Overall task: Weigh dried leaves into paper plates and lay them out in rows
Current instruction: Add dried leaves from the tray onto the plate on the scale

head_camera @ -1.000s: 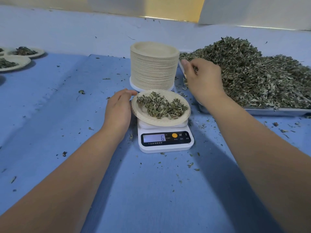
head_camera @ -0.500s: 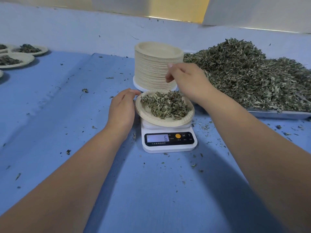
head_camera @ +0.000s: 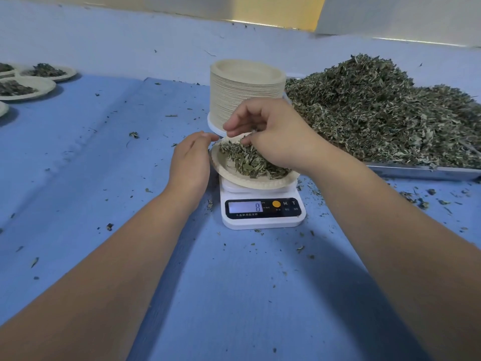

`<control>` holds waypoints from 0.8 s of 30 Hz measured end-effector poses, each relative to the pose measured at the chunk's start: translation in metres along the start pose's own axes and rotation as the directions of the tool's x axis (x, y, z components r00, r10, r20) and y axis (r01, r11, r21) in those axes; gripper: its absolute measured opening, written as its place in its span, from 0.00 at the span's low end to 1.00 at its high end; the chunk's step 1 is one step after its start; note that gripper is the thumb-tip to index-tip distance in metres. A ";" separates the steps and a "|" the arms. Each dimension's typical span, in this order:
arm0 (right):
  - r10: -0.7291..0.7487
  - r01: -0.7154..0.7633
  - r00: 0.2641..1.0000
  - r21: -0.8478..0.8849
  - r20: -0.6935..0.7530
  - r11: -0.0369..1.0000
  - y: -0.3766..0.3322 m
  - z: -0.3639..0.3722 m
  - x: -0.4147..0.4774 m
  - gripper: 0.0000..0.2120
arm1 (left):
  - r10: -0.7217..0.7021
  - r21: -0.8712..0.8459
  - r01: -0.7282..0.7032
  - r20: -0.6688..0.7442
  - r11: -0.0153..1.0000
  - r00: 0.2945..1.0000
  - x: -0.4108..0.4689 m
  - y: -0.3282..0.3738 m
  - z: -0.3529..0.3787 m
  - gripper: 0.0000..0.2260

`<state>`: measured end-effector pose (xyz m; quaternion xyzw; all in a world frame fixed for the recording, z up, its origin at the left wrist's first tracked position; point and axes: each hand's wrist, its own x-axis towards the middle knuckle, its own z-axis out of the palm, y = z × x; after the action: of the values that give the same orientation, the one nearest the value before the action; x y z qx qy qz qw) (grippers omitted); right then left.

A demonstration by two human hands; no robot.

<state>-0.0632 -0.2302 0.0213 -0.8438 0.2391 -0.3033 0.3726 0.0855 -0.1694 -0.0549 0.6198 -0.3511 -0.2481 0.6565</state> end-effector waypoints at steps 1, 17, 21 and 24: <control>-0.006 0.006 1.000 0.017 0.016 1.000 0.001 0.001 -0.001 0.23 | 0.001 0.005 -0.001 0.011 1.000 1.000 -0.001 0.001 0.000 0.14; 0.029 -0.119 0.968 -0.349 -0.251 0.930 0.027 -0.027 -0.034 0.09 | 0.056 0.024 -0.058 0.085 0.998 0.995 -0.001 -0.004 0.004 0.11; 0.073 -0.072 0.997 -0.569 -0.021 0.819 0.031 -0.027 -0.032 0.24 | 0.070 0.047 -0.075 0.108 0.996 0.992 -0.003 -0.004 0.005 0.10; 0.064 -0.001 0.995 -0.660 0.072 0.751 0.022 -0.021 -0.023 0.35 | 0.065 0.049 -0.071 0.108 0.996 0.992 -0.003 -0.003 0.004 0.11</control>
<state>-0.0972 -0.2390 0.0080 -0.9294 0.3283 -0.1548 0.0668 0.0807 -0.1701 -0.0587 0.6104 -0.4130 -0.2488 0.6285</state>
